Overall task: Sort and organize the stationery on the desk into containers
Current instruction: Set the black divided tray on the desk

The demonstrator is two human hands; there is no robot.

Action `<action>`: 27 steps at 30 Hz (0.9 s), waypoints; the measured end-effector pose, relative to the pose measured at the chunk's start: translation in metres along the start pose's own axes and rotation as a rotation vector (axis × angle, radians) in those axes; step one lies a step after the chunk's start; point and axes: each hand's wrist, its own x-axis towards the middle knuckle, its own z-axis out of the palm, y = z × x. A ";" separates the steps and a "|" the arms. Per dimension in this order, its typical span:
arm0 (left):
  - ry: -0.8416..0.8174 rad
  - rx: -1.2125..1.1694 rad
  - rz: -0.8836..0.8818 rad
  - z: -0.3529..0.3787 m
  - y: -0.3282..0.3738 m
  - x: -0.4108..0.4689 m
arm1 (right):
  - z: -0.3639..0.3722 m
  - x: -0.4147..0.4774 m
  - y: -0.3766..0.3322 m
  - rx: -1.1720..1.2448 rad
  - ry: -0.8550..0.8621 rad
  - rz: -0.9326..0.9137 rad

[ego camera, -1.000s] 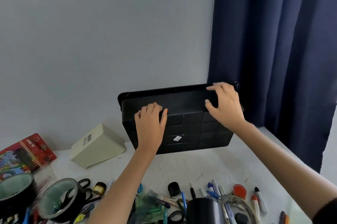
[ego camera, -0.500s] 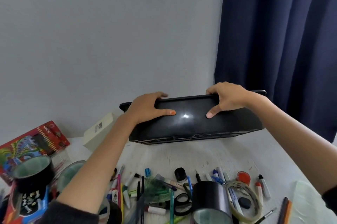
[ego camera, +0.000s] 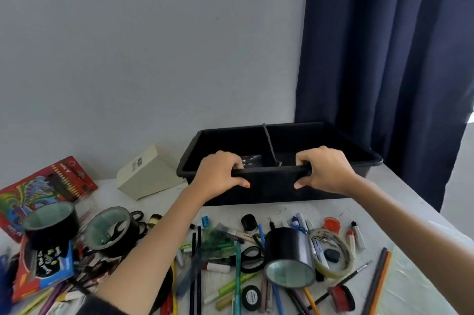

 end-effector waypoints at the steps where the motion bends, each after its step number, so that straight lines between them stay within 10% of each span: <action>1: -0.016 0.006 0.004 0.009 -0.002 -0.003 | 0.008 -0.003 0.001 0.002 -0.003 0.002; 27: -0.153 -0.175 -0.082 0.076 -0.031 -0.027 | 0.087 -0.010 0.014 0.122 -0.026 -0.004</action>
